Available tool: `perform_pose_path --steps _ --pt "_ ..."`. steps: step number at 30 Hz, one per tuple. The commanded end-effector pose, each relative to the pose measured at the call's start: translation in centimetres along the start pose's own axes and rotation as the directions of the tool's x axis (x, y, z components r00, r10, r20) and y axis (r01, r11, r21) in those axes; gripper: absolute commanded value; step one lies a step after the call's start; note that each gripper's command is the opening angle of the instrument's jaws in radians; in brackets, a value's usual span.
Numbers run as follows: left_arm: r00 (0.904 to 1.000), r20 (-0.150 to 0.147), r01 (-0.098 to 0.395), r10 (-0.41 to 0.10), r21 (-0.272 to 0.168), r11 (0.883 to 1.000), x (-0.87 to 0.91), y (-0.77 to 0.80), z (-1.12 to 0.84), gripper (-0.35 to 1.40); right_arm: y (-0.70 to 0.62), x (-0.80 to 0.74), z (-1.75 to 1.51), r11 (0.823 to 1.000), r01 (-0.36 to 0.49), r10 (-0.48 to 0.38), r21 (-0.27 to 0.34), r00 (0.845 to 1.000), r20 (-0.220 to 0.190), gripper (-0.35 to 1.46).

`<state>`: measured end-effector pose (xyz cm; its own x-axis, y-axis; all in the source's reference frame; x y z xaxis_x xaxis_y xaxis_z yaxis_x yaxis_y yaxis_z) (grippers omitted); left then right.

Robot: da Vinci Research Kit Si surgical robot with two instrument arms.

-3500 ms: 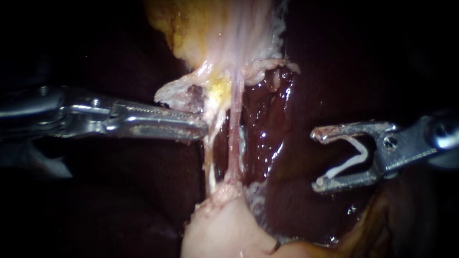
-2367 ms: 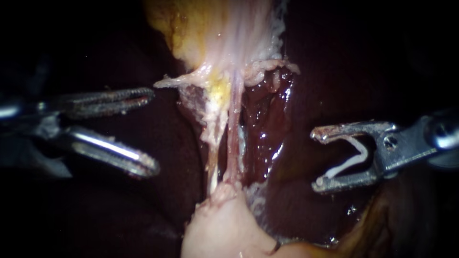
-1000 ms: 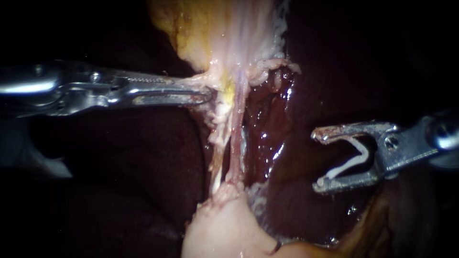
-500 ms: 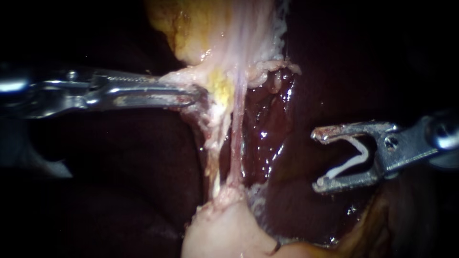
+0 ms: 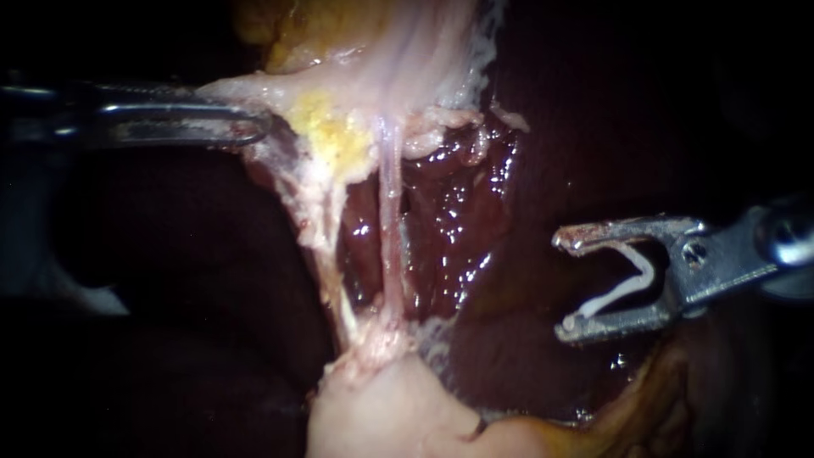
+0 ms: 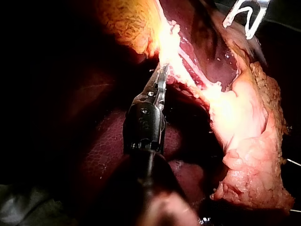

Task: Grabbing gallbladder

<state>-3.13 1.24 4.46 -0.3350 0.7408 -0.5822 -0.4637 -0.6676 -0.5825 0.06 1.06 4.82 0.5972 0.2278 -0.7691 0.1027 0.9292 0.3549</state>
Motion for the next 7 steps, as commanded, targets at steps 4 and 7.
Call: perform_pose_path --steps 4,7 --pt "1.0 -0.001 0.0 0.0 0.001 1.0 0.0 0.0 0.01 -0.35 0.0 0.0 0.0 1.0 0.0 0.0 0.0 1.0 0.0 0.46" --pt "1.0 -0.001 0.0 0.0 0.001 1.0 -0.01 0.0 0.01 -0.35 0.0 0.0 0.0 1.0 0.0 0.0 0.0 1.0 0.0 0.46"
